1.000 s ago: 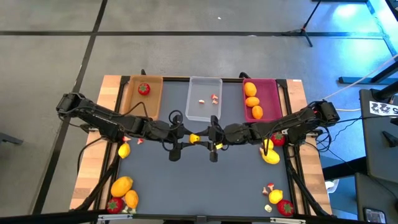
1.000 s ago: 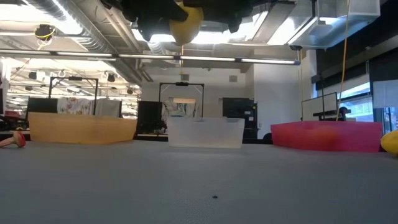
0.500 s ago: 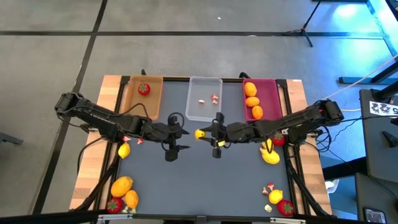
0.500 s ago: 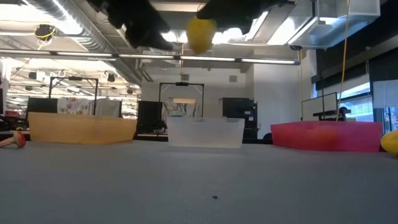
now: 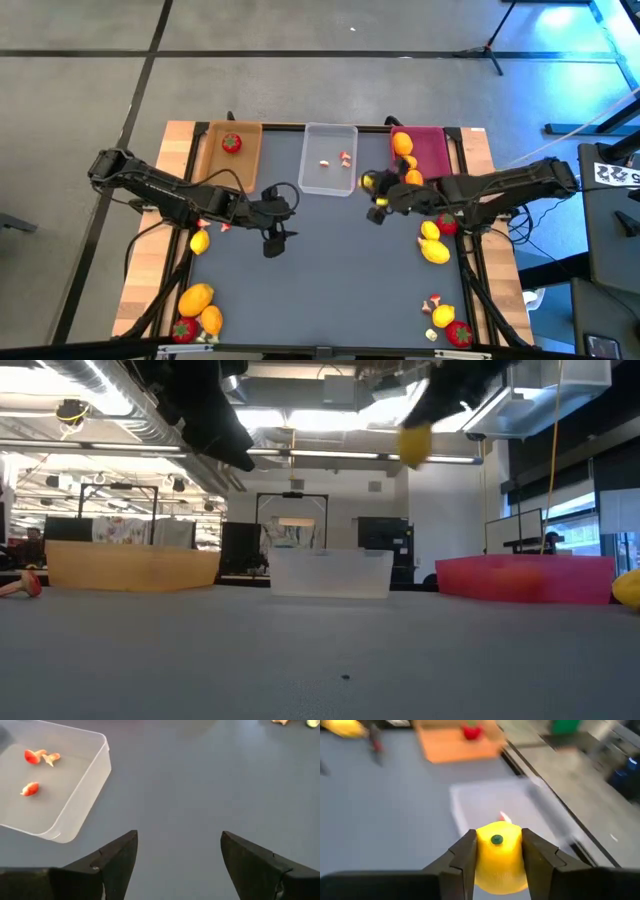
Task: Sort produce into baskets
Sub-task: Put the lemon into the pink bin
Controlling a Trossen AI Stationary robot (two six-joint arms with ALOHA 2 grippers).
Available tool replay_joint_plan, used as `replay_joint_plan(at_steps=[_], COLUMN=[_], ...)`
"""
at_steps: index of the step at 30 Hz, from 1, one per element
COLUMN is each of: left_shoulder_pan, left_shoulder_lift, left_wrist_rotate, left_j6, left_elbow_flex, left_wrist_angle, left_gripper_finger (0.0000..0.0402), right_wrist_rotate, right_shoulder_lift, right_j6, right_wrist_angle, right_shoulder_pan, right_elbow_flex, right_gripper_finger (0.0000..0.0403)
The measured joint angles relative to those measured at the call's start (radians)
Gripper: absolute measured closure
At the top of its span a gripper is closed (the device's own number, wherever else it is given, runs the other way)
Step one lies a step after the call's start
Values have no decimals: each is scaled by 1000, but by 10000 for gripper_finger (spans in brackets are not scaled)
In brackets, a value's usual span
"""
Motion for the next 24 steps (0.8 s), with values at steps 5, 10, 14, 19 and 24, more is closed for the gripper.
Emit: replay_joint_plan(at_steps=[5,10,14,19,24], left_shoulder_pan=[0,0,0,0,0], left_shoulder_lift=[0,0,0,1,1], left_wrist_rotate=[-2,-3,-3,-3,-4], left_j6=[0,0,0,0,10], left_elbow_flex=[0,0,0,0,0], left_wrist_angle=[2,2,2,2,2], left_gripper_finger=[123,123,123,123,123], right_wrist_rotate=[2,-7,-34,-109,-154], right_shoulder_lift=[-50,-62,-61,-61,-61], right_j6=[99,165,194,242,294], right_wrist_angle=[-204,-349,-392,-378,-322], right_shoulder_pan=[-95,-185,-240,-304,-364], right_elbow_flex=[0,0,-39,-122,-196], right_gripper_finger=[283,283,283,283,283])
